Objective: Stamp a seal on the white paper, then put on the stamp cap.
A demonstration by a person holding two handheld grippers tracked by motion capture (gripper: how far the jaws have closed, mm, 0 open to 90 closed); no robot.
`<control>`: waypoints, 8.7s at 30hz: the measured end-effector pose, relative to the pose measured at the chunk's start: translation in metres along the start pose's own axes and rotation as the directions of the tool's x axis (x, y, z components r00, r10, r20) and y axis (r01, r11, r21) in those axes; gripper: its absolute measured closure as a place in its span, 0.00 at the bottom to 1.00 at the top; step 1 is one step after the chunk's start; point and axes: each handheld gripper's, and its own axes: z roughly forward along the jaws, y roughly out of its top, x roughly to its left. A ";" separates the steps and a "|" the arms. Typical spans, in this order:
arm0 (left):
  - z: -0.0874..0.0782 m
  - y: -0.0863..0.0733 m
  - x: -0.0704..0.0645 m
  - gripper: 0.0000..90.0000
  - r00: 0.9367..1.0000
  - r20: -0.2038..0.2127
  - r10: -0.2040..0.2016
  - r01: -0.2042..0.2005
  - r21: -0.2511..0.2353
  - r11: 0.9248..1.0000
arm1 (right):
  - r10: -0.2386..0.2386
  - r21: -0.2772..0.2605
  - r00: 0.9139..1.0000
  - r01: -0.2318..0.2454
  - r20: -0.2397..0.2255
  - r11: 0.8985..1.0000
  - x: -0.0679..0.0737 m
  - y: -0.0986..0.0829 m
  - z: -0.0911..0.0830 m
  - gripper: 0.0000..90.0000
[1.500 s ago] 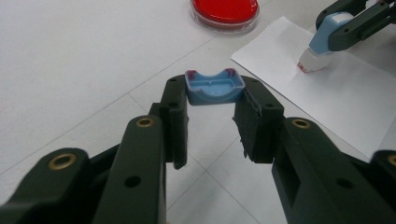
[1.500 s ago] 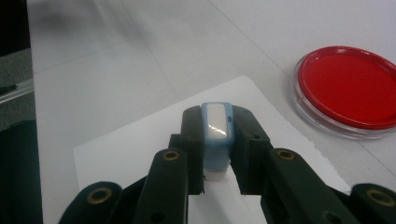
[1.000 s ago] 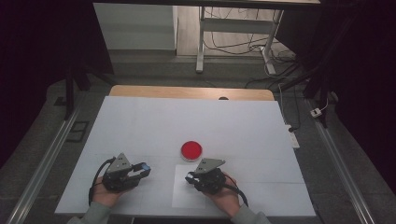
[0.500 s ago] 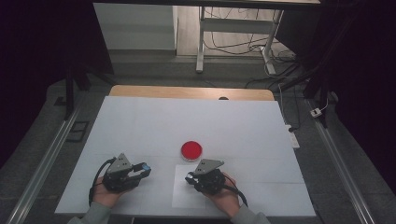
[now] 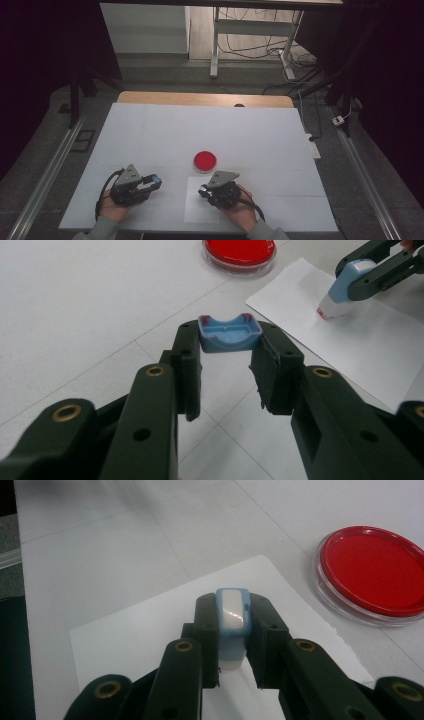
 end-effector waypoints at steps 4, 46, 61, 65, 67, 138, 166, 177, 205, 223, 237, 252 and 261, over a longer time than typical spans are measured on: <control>0.000 0.000 0.000 0.73 1.000 -0.001 -0.001 0.001 -0.001 1.000 | -0.003 0.000 1.000 0.003 0.002 1.000 0.000 0.000 0.000 0.84; 0.001 0.001 0.000 0.73 1.000 -0.003 0.003 -0.003 0.000 1.000 | 0.115 -0.150 0.993 -0.118 -0.027 0.982 -0.021 0.002 -0.026 0.84; 0.002 0.001 -0.001 0.73 1.000 -0.002 0.005 -0.005 0.003 1.000 | 0.141 -0.210 0.990 -0.138 -0.001 0.968 -0.030 0.002 -0.041 0.84; 0.001 0.001 -0.001 0.73 1.000 -0.004 0.005 -0.005 0.001 1.000 | 0.159 -0.235 0.987 -0.154 0.001 0.960 -0.035 0.003 -0.047 0.84; 0.001 0.001 -0.001 0.73 1.000 -0.003 0.005 -0.005 0.000 1.000 | 0.165 -0.248 0.986 -0.158 0.007 0.956 -0.037 0.003 -0.051 0.84; 0.016 0.018 -0.016 0.73 0.998 0.026 0.065 -0.065 0.006 0.998 | 0.225 -0.343 0.974 -0.203 0.024 0.917 -0.054 0.005 -0.078 0.84; 0.046 0.054 -0.029 0.73 0.990 0.091 0.108 -0.109 0.008 0.994 | 0.229 -0.366 0.973 -0.204 0.025 0.908 -0.055 0.008 -0.085 0.84; 0.057 0.059 -0.035 0.73 0.988 0.108 0.107 -0.108 0.003 0.994 | 0.228 -0.366 0.973 -0.203 0.025 0.908 -0.055 0.008 -0.085 0.84; 0.086 0.069 -0.062 0.73 0.979 0.119 0.165 -0.168 0.016 0.986 | 0.218 -0.363 0.976 -0.199 0.013 0.910 -0.050 0.010 -0.080 0.84; 0.095 0.071 -0.074 0.73 0.973 0.124 0.192 -0.196 0.015 0.981 | 0.210 -0.360 0.978 -0.195 0.003 0.912 -0.047 0.011 -0.076 0.84; 0.098 0.071 -0.079 0.73 0.973 0.104 0.206 -0.206 -0.006 0.978 | 0.204 -0.339 0.979 -0.198 -0.017 0.920 -0.037 0.015 -0.066 0.84; 0.097 0.071 -0.081 0.73 0.973 0.086 0.214 -0.213 -0.020 0.977 | 0.228 -0.324 0.974 -0.217 -0.006 0.921 -0.031 0.015 -0.057 0.84; 0.096 0.071 -0.082 0.73 0.974 0.081 0.212 -0.210 -0.030 0.977 | 0.244 -0.326 0.970 -0.231 0.000 0.917 -0.031 0.013 -0.055 0.83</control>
